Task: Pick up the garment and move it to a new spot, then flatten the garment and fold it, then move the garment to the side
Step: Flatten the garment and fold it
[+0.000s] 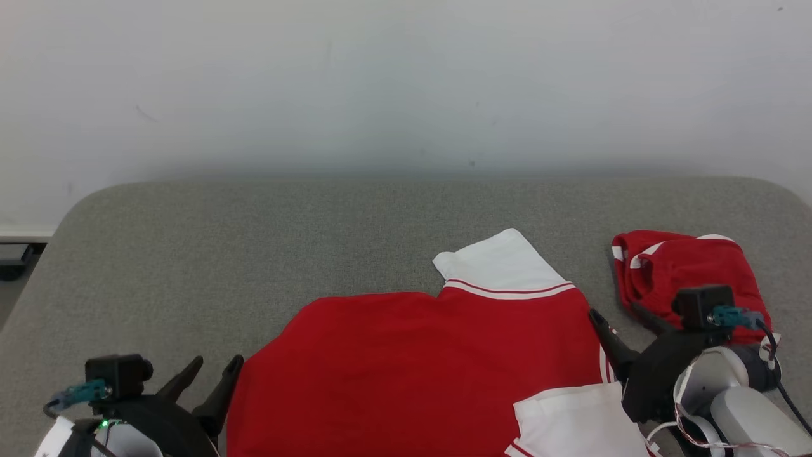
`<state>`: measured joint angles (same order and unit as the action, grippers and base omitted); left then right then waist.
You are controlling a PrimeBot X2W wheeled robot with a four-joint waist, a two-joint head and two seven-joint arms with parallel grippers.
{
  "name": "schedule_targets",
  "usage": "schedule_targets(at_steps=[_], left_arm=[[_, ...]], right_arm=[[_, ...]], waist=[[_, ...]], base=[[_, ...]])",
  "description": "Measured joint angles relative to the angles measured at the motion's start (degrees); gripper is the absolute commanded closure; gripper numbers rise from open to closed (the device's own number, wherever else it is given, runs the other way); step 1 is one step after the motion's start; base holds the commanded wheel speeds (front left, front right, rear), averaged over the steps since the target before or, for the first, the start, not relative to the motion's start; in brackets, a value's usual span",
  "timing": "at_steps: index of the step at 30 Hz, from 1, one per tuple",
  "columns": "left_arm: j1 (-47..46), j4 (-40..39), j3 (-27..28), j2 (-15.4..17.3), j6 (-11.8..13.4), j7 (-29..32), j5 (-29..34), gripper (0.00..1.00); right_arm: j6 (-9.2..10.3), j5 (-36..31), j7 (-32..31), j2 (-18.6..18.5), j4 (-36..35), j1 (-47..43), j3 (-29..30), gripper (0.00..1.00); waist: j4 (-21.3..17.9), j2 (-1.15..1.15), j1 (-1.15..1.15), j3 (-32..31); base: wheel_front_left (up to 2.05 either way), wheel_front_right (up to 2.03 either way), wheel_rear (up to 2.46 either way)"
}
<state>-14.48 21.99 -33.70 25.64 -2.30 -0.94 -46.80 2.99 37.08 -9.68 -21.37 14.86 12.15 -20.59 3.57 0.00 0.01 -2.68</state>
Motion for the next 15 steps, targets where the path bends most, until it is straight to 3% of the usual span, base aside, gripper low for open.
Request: schedule_targets(at_steps=[15], left_arm=[[-15.4,10.7,-1.5,-2.6,-4.2,6.4,-1.1,0.0]], right_arm=[[-0.05,-4.8,-4.5,2.3,11.2,20.2,-3.2,0.0]], waist=[[0.5,0.0,0.0,7.6]], base=[[0.0,0.0,0.0]])
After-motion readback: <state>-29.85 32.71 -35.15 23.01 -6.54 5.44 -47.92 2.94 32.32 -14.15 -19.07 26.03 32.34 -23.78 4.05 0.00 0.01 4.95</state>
